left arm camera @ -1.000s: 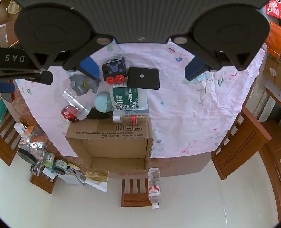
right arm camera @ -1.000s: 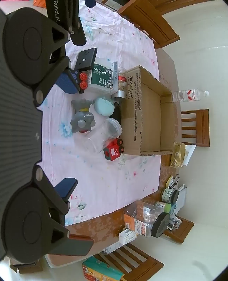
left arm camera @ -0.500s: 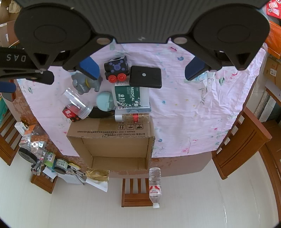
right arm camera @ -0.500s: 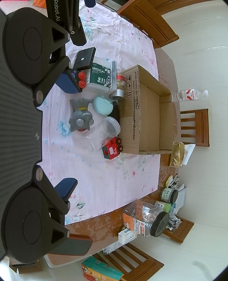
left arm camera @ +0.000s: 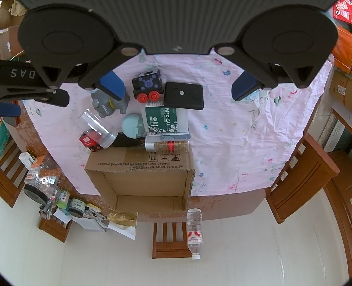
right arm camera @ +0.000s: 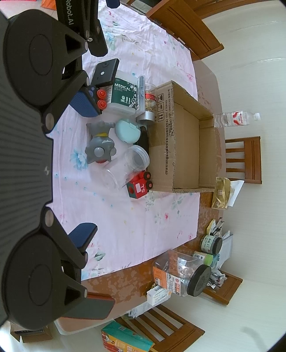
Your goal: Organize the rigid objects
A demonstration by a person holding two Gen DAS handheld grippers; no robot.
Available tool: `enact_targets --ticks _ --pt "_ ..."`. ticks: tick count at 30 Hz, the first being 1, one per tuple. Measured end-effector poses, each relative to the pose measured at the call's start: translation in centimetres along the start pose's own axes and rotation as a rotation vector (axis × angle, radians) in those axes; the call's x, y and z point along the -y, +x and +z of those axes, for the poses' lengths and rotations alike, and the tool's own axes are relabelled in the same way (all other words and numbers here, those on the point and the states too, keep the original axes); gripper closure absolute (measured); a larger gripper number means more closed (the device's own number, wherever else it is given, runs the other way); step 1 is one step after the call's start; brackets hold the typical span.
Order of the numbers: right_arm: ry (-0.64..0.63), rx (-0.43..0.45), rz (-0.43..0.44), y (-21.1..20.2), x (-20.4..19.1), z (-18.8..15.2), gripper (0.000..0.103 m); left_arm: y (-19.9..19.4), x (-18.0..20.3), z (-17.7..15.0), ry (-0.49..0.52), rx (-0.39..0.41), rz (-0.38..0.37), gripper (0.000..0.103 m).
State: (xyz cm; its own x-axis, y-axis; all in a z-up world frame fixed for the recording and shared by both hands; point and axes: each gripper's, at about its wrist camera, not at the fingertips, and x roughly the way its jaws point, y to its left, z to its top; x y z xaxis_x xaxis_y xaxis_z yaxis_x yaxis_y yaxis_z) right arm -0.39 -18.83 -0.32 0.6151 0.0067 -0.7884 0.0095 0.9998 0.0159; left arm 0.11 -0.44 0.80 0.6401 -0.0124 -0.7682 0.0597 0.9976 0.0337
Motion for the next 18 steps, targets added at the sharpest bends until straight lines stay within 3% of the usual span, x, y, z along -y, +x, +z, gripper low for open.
enact_targets --ticks 18 --pt "-0.008 0.013 0.002 -0.3 0.07 0.06 0.0 -0.26 0.07 0.01 0.0 0.004 0.002 0.001"
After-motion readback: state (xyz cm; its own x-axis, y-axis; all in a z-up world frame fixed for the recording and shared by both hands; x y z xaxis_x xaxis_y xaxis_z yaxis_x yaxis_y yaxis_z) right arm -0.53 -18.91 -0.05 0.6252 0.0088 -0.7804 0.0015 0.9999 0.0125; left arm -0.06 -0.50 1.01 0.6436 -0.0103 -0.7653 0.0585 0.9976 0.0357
